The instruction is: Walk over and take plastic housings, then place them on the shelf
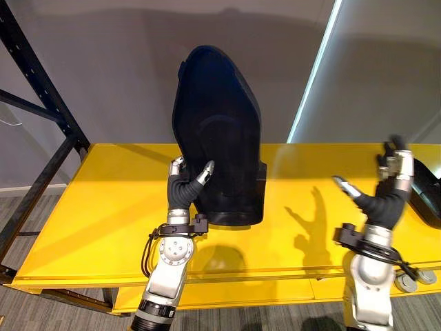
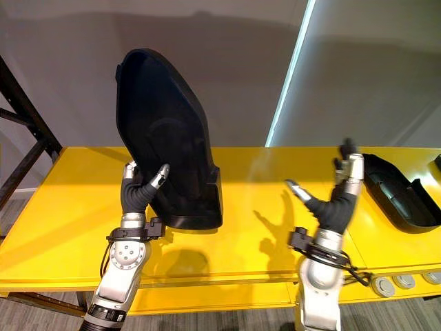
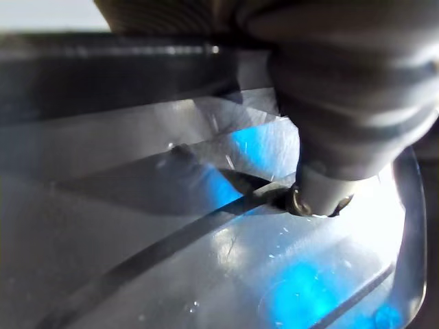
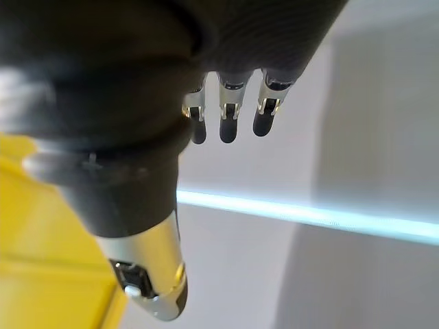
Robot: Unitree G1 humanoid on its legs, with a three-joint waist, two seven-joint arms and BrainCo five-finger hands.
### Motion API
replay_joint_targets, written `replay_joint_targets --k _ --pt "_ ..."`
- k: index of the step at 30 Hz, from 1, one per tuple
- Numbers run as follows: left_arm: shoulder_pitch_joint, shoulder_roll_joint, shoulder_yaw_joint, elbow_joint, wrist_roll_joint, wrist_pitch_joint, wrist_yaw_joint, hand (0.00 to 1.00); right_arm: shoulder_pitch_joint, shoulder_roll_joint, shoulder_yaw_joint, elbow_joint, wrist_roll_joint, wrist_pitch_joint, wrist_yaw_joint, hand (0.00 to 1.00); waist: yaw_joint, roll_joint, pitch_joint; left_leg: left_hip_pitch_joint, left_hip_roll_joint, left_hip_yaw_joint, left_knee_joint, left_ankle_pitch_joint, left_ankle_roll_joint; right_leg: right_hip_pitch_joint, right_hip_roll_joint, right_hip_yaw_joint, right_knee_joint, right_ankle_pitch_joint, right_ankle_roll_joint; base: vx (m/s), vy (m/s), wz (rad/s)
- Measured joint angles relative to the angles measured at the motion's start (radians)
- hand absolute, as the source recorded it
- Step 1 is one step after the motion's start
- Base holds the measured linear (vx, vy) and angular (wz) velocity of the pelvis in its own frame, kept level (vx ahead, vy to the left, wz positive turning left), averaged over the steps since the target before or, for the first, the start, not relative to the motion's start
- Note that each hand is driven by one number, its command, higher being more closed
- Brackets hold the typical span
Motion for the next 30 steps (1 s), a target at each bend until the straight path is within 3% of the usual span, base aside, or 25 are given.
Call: replay_joint_targets --k 8,11,15,18,24,30 --pt "-0.017 -0.037 -0.05 0.076 -0.184 0.009 -0.08 1.0 0.094 0.007 -0.155 -0.021 0.026 -0.011 -0.029 0.0 -0.07 0.037 -0.014 0.01 0.005 0.109 -0.056 0.006 0.0 -0.063 0.019 0.102 -0.002 0.01 -0.012 0.0 0.022 -0.38" --pt "-0.088 -0.041 -0.055 0.167 -0.215 0.04 -0.089 1.0 0.11 0.026 -0.149 -0.02 0.025 -0.01 -0.033 0.0 -0.101 0.039 -0.012 -0.019 0.012 0.163 -0.059 0.006 0.0 -0.115 0.032 0.157 -0.005 0.029 -0.015 -0.02 0.007 -0.53" --pt "-0.174 -0.04 -0.044 0.255 -0.22 0.075 -0.088 1.0 0.139 0.048 -0.136 -0.02 0.026 -0.009 -0.033 0.0 -0.121 0.047 0.008 -0.031 0.019 0.227 -0.063 0.004 -0.003 -0.14 0.046 0.219 -0.037 0.062 -0.016 -0.02 0.003 -0.5" --pt "-0.266 -0.042 -0.042 0.343 -0.242 0.108 -0.075 1.0 0.165 0.048 -0.079 -0.02 0.027 0.015 -0.022 0.0 -0.146 0.061 0.032 -0.031 0.023 0.237 -0.066 0.004 -0.003 -0.146 0.051 0.228 -0.04 0.068 -0.017 -0.03 -0.033 -0.16" --pt "-0.389 -0.05 -0.028 0.466 -0.266 0.168 -0.051 1.0 0.166 0.043 0.001 -0.02 0.026 0.049 -0.002 0.0 -0.148 0.082 0.087 -0.045 0.025 0.241 -0.064 0.007 -0.002 -0.153 0.053 0.234 -0.055 0.083 -0.019 -0.02 -0.02 -0.02" --pt "-0.448 -0.075 0.043 0.559 -0.226 0.221 -0.001 1.0 0.188 0.042 0.061 -0.021 0.026 0.056 0.012 0.0 -0.145 0.091 0.115 -0.057 0.025 0.219 -0.068 0.014 0.001 -0.153 0.052 0.212 -0.064 0.083 -0.019 0.01 -0.024 0.12"
